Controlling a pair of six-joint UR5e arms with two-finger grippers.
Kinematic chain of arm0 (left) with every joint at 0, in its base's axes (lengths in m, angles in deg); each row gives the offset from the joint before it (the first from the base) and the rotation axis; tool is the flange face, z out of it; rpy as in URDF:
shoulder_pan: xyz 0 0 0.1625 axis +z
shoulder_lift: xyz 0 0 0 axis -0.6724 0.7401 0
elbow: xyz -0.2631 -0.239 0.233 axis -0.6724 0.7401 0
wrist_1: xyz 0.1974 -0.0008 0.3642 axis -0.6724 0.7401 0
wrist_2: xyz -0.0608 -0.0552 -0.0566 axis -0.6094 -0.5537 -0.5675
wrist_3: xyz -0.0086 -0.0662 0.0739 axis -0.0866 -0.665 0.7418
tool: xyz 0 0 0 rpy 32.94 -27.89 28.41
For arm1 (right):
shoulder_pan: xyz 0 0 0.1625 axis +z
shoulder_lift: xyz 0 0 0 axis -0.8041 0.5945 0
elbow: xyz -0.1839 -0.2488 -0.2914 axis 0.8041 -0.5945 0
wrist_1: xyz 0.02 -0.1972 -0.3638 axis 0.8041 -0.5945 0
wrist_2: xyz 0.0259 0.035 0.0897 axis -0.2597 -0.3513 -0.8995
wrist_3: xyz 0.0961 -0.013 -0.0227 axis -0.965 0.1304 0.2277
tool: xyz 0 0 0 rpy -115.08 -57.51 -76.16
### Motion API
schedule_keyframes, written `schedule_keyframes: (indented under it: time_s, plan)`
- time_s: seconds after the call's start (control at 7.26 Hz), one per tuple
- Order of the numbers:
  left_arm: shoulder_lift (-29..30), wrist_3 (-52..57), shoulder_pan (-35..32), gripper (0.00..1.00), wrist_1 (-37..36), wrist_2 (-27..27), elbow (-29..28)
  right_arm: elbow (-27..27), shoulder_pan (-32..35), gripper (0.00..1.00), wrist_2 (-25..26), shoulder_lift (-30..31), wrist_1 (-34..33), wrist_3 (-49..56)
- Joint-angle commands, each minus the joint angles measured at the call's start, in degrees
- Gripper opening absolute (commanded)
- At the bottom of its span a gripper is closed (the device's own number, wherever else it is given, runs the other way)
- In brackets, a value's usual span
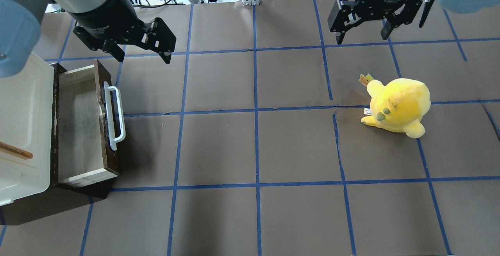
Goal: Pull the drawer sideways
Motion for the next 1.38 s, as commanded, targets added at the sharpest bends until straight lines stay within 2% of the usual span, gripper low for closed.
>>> schedule_keyframes:
  time_s: [0.0, 1.24]
  plan:
    - [-0.30, -0.12, 1.78, 1.00, 2.16, 0.38, -0.59, 0.00, 0.00, 1.00, 0.00, 0.00, 0.00, 0.00]
    - [-1.36, -0.21, 1.70, 1.00, 2.36, 0.39, 0.11, 0.00, 0.00, 1.00, 0.00, 0.00, 0.00, 0.00]
